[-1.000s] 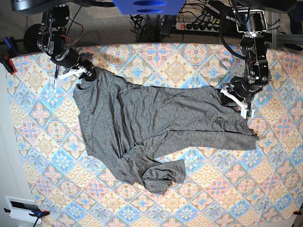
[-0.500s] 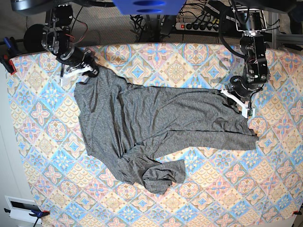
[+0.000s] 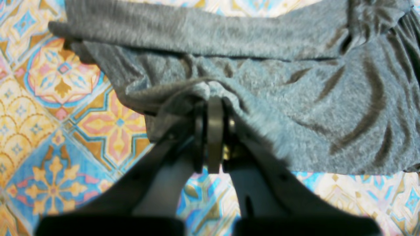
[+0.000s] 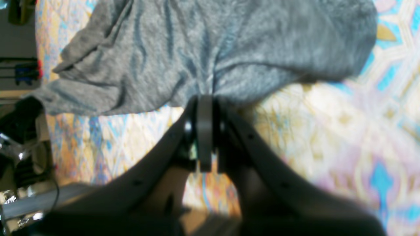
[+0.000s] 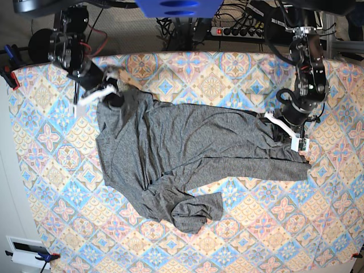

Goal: Layout the t-shirt on the table in an organized manner, then fold the t-shirt properly
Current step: 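Drag the shirt with both grippers toward the hem, then release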

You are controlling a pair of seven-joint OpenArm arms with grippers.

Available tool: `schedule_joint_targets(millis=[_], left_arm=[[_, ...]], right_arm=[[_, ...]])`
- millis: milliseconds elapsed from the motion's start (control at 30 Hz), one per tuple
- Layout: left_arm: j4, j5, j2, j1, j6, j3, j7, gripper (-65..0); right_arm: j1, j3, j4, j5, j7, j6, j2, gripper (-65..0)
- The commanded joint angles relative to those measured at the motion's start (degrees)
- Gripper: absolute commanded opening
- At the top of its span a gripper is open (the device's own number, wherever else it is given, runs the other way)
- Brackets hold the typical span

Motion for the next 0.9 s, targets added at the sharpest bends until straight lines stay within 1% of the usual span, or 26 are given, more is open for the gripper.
schedule_joint_targets(millis=[0, 100, 167, 300, 433, 500, 633, 700, 867], left_arm=[[0.0, 0.0, -0.7, -2.5, 0.1, -0.8, -0.5, -65.0], [-4.2, -0.5, -0.4, -6.3, 0.1, -6.0, 2.5, -65.0], [-8.2, -0.5, -0.4, -9.2, 0.1, -9.7, 3.2, -65.0], [-17.7, 0.2, -0.9, -14.8, 0.1, -12.7, 3.2, -65.0], [-26.0, 0.0, -3.5, -17.7, 0.1, -13.2, 2.7, -65.0], [-28.3, 0.1, -3.9, -18.7, 0.1, -13.2, 1.8, -65.0], [-29.0, 0.2, -4.6, -18.8, 0.1, -13.1, -0.6, -65.0], [-29.0, 0.2, -5.5, -18.8, 0.1, -13.0, -1.2, -65.0], [-29.1, 0.2, -5.7, -19.6, 0.1, -12.9, -0.7, -65.0]], right_arm=[[4.2, -1.3, 1.2, 1.2, 1.8, 0.8, 0.4, -65.0], [12.5, -5.2, 0.0, 1.2, 1.8, 0.7, 0.4, -65.0], [17.3, -8.4, -1.7, 1.2, 1.8, 0.7, 0.4, -65.0], [22.2, -12.4, -9.9, 1.2, 2.0, 0.7, 0.3, -65.0], [24.0, -13.1, -19.1, 1.1, 2.2, 0.7, 0.0, -65.0], [24.7, -12.7, -22.8, 1.1, 2.2, 0.7, -1.3, -65.0], [25.3, -12.5, -26.4, 1.1, 2.3, 0.7, -3.0, -65.0], [25.8, -12.5, -27.1, 1.0, 2.3, 0.7, -3.6, -65.0], [34.7, -12.5, -27.4, 1.0, 2.4, 0.7, -3.7, -64.6]])
